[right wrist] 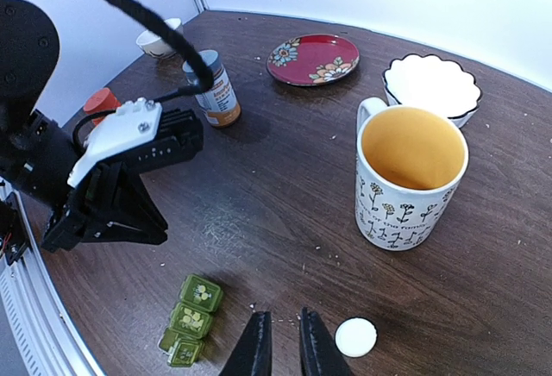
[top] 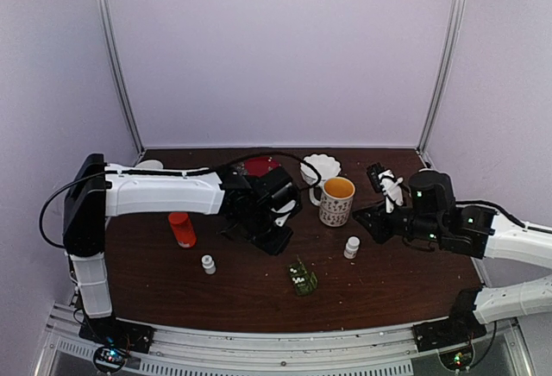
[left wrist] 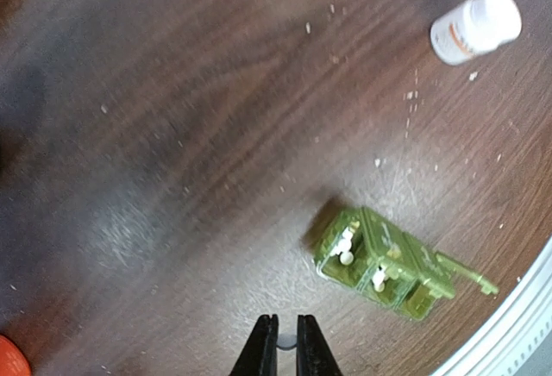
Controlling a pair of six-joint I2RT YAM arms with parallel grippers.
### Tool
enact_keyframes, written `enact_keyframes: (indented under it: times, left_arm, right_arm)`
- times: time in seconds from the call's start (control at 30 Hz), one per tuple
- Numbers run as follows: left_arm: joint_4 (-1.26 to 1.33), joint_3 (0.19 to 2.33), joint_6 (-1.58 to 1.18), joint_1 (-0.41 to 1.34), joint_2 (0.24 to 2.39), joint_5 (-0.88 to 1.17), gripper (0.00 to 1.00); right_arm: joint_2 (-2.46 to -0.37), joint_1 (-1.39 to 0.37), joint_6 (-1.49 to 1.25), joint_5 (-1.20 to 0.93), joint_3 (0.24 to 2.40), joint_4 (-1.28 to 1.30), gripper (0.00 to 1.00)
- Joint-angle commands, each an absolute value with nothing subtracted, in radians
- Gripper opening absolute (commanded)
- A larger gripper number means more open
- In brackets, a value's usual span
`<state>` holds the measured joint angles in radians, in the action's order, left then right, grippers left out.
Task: Sort the pills into containers
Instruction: Place the pill in the compartment of the pill container.
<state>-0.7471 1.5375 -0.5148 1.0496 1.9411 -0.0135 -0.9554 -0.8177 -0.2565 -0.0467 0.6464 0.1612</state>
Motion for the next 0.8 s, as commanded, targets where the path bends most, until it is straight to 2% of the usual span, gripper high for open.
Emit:
enact_keyframes:
  times: [0.0,0.37,0.77]
  left_arm:
    - [-0.698,1.497,-0.555,1.083,1.943,0.000,0.09]
    - [-0.601,1.459,-0.618,1.124,1.967,0.110,0.09]
    - [-0.559,1.471,-0.620,1.130,2.014,0.074,0.09]
  right_arm:
    - [-0.930,-0.812,-0.247,-0.029,0.628,0.154,0.14]
    - [-0.918,-0.811,-0.247,-0.029,0.624,0.155,0.13]
    - [-0.893,-0.811,-0.249,-0.027,0.617,0.166,0.14]
